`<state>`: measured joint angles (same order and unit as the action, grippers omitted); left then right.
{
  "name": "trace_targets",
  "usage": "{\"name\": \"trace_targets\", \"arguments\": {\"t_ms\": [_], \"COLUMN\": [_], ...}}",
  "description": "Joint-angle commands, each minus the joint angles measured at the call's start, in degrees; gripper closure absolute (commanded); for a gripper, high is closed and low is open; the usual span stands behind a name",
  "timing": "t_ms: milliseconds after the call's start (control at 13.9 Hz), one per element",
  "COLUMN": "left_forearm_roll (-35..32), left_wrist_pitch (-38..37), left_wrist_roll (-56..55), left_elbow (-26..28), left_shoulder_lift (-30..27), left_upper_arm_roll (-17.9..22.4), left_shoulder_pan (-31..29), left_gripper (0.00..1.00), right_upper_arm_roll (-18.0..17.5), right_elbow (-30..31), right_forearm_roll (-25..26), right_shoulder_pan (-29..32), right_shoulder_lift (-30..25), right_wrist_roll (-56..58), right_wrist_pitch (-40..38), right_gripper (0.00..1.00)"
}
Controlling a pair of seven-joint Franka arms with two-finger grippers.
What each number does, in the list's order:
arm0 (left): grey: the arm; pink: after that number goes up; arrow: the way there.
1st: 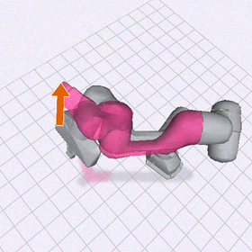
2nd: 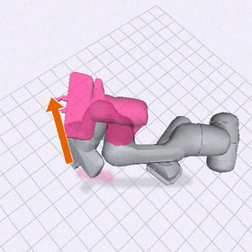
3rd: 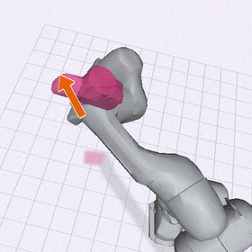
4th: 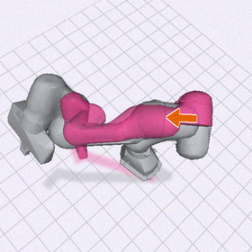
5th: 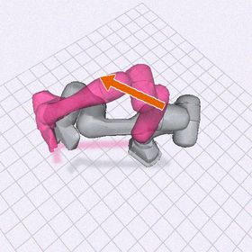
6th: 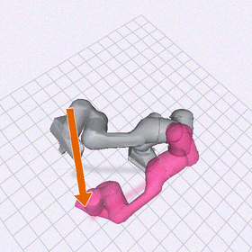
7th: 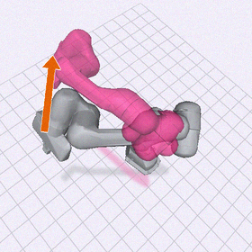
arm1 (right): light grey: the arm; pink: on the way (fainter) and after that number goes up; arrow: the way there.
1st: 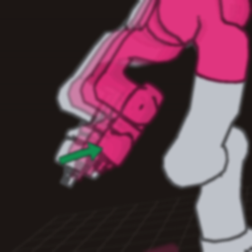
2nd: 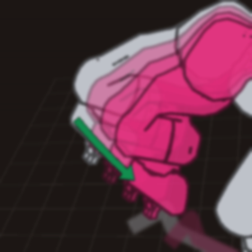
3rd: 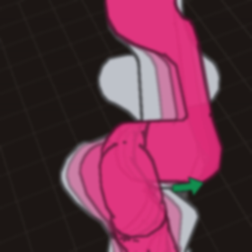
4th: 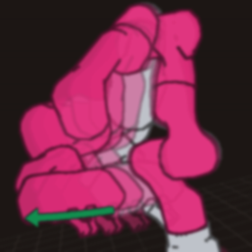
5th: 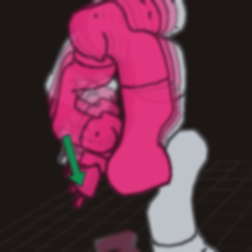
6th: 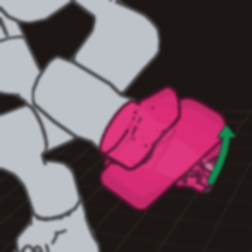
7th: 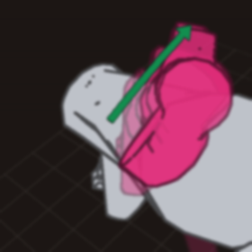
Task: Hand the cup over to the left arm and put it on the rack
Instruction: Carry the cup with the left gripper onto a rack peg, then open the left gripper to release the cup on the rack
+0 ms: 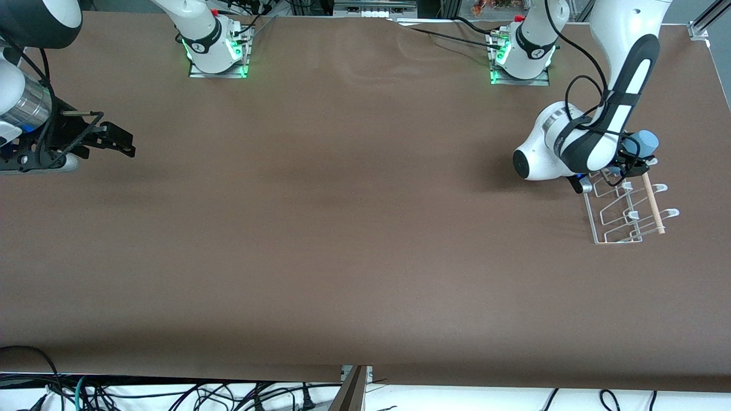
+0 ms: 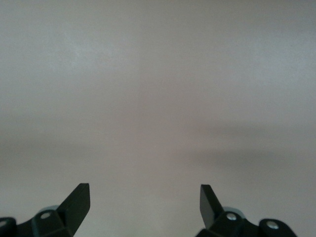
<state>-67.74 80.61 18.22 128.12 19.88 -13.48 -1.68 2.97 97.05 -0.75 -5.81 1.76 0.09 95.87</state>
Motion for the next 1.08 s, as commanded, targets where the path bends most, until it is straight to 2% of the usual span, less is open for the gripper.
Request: {"name": "trace_targets", "arguments": {"t_ms": [0, 359, 430, 502, 574, 1004], "left_forearm_roll": [-3.96, -6.08, -6.7, -6.79, -6.7, -6.7], "left_wrist_pitch": [0.25, 1.48, 1.39, 1.22, 0.78, -1.94], "left_wrist_roll": [-2.3, -6.17, -8.09, -9.41, -9.51, -9.52], "left_elbow": [2.48, 2.67, 2.84, 3.01, 3.02, 2.58], "left_shoulder_lift": [0.42, 4.54, 5.42, 5.69, 5.7, 3.51], "left_upper_arm_roll": [-0.06, -0.06, -0.06, -0.06, -0.06, -0.15], "left_shoulder_pan": [0.44, 1.14, 1.24, 1.76, 3.07, 3.96], "left_gripper": [0.92, 0.91, 0.87, 0.67, 0.01, 0.0], "right_upper_arm_roll": [0.11, -0.42, -0.42, -0.42, -0.68, -1.13], "right_elbow": [-1.51, -1.6, -1.6, -1.6, -1.86, -2.3], "right_forearm_roll": [0.14, 0.05, 0.13, 0.22, 0.31, 0.58], "right_shoulder_pan": [-0.78, -1.57, -1.57, -1.57, -1.75, -1.92], "right_shoulder_lift": [0.17, 0.08, 0.08, 0.08, 0.0, -0.18], "right_wrist_roll": [1.05, 0.52, 1.04, 1.05, 0.96, 0.79], "right_wrist_pitch": [-1.56, -1.65, -1.65, -1.56, -1.56, -2.79], "right_gripper": [0.02, 0.01, 0.01, 0.01, 0.01, 0.01]}}
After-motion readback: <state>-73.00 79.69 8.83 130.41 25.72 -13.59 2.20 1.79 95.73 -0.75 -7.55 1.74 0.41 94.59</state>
